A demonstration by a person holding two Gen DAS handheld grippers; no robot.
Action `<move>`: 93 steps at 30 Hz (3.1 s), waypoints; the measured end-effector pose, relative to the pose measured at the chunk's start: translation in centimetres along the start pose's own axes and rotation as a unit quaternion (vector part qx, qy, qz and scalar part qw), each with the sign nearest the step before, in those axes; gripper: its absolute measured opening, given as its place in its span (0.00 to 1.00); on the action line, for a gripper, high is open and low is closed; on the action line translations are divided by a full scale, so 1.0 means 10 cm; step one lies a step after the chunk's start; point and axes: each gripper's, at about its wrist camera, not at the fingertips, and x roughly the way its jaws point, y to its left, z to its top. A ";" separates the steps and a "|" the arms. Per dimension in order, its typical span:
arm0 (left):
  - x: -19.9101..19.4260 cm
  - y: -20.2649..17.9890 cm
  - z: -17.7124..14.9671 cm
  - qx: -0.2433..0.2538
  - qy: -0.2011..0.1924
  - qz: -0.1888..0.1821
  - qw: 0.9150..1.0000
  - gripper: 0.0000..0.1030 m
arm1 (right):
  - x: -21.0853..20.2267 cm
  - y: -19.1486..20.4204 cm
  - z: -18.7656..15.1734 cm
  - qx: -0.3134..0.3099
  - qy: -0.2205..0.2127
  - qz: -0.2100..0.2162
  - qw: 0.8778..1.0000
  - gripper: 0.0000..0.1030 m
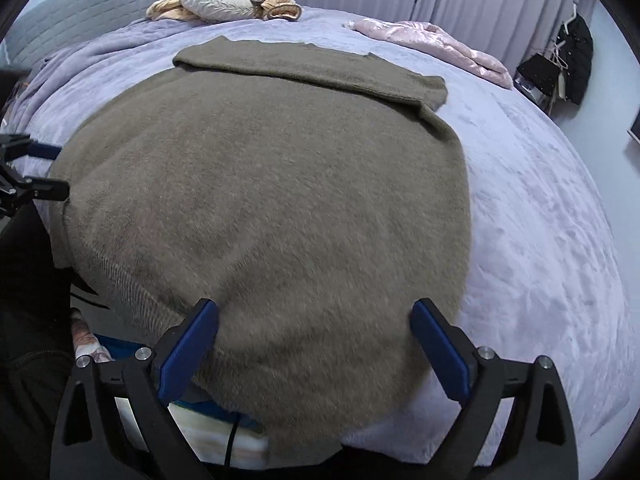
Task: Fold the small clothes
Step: 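Move both tools down to the hem of the brown sweater, then close both tools on the sweater hem, then lift the hem with both tools and carry it over toward the collar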
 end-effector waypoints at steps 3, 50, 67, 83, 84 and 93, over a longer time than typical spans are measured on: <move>-0.01 0.05 -0.04 -0.027 -0.015 -0.027 0.999 1.00 | -0.03 -0.28 -0.15 0.069 0.009 0.024 0.997 0.95; -0.10 0.02 -0.12 -0.075 0.018 -0.155 0.985 0.13 | 0.11 -0.30 -0.36 0.113 0.008 0.235 0.965 0.11; -1.08 0.08 0.07 -0.033 -0.187 -0.165 0.968 0.13 | -0.59 -0.61 0.18 0.142 -0.155 0.315 0.925 0.11; -0.97 0.42 0.56 -0.176 -0.220 -0.205 0.938 0.13 | -0.64 -0.89 0.55 0.250 -0.205 0.309 0.894 0.11; -0.95 0.43 0.61 -0.182 -0.219 -0.202 0.937 0.13 | -0.62 -0.92 0.59 0.261 -0.208 0.310 0.890 0.11; -0.94 0.47 0.90 -0.212 -0.236 -0.205 0.926 0.13 | -0.51 -1.00 0.98 0.269 -0.221 0.279 0.895 0.11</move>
